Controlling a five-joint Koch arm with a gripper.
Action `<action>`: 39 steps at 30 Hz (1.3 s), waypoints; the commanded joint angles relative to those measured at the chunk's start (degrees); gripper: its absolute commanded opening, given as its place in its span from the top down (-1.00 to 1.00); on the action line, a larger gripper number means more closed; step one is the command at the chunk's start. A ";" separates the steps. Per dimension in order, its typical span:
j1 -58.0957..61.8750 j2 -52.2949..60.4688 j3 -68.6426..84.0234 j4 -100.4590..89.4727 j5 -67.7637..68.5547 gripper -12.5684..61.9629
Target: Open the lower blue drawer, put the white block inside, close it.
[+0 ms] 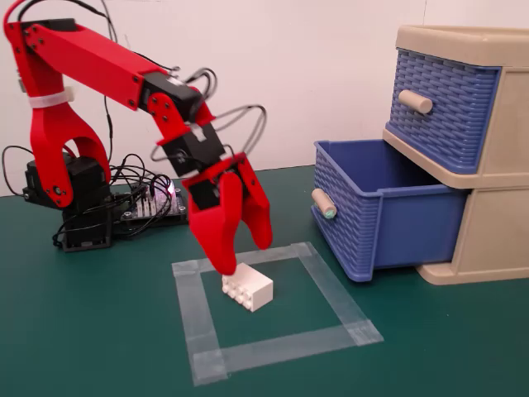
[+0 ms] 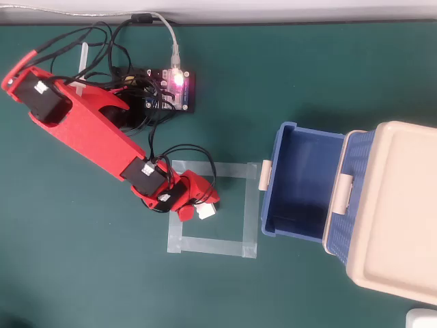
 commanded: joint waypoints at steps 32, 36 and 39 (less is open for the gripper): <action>3.52 5.54 4.48 -5.45 3.78 0.88; 2.99 14.59 -0.53 -0.62 14.24 0.88; -2.02 15.29 -8.61 -0.35 31.38 0.88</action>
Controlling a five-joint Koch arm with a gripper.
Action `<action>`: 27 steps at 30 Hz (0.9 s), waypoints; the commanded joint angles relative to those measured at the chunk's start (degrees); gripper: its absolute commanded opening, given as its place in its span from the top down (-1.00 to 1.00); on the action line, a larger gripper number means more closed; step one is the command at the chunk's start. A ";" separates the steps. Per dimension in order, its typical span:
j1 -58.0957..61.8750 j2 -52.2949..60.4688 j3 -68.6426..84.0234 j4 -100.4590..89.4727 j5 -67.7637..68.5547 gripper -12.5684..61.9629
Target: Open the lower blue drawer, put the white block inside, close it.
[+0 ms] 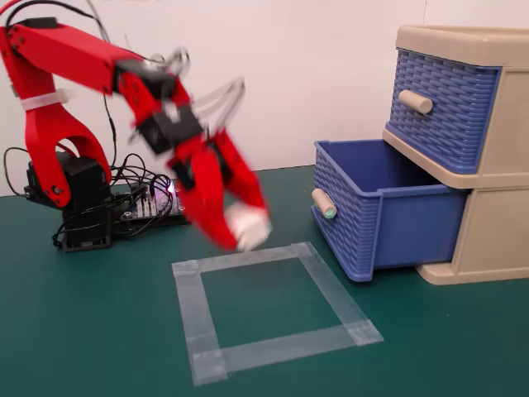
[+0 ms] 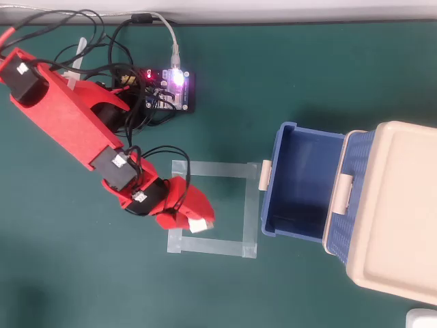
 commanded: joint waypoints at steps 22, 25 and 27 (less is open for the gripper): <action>-25.22 -20.04 -36.74 -0.79 49.13 -0.19; -25.14 -19.95 -36.74 -0.88 49.13 -0.19; -24.96 -19.78 -37.00 -0.53 49.39 -0.19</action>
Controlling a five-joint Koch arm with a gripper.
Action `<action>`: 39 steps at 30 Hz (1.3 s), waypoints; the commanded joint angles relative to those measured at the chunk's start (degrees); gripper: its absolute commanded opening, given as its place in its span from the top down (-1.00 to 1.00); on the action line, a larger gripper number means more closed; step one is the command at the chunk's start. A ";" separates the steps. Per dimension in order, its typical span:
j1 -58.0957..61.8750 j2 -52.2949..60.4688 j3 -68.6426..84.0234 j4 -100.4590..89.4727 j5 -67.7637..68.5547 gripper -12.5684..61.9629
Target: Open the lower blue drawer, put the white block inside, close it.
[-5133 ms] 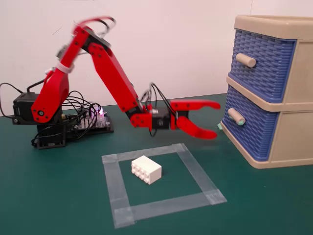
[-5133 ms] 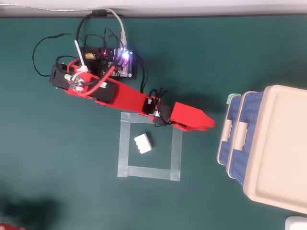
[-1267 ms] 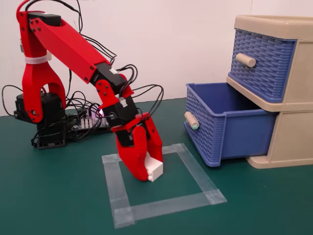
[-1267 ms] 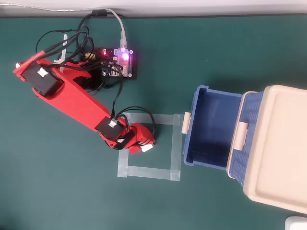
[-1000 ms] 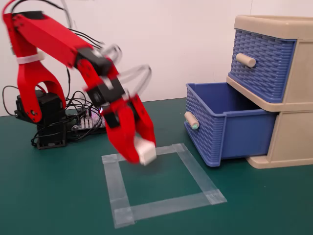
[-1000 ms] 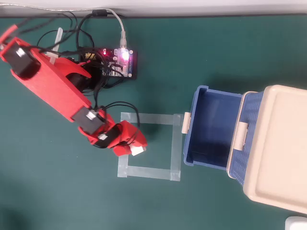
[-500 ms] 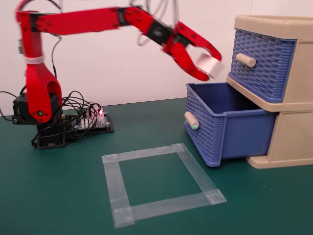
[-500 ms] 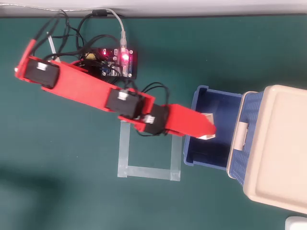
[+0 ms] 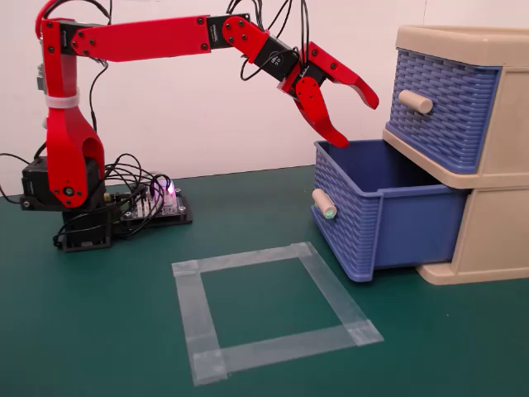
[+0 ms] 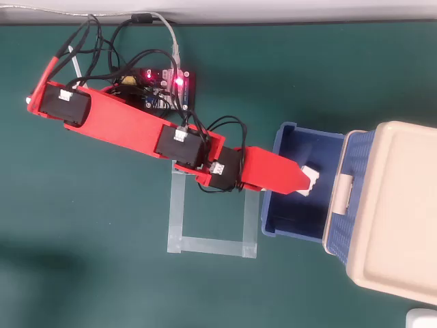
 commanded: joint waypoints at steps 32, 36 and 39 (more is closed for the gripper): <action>-2.72 -51.59 -72.51 44.47 -8.53 -0.20; -2.55 -55.37 -79.45 43.59 -7.82 -0.21; -0.62 -50.10 -79.54 53.00 -8.17 -0.23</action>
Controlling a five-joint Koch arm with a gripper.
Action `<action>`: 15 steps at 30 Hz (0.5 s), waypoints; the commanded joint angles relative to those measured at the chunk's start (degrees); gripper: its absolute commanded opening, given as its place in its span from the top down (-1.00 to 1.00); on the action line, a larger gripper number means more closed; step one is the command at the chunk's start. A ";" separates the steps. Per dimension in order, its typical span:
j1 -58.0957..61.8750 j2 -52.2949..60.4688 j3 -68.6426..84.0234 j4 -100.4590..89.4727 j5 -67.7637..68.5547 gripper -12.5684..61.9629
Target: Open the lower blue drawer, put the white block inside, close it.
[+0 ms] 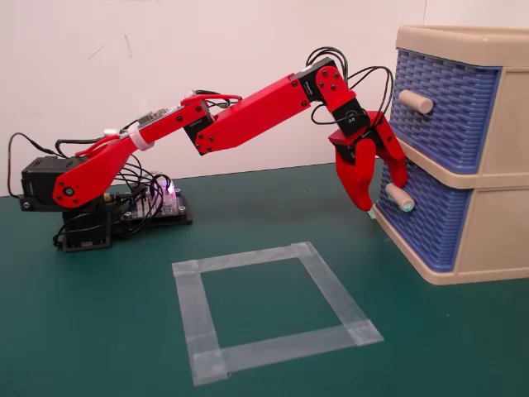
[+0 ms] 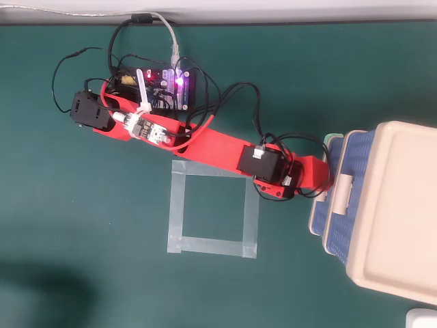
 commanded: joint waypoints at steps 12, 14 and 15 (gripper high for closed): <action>41.84 29.71 10.55 27.16 -36.91 -0.23; 49.22 35.86 23.91 26.98 -49.75 -0.24; 53.09 38.67 30.23 26.81 -54.84 -0.24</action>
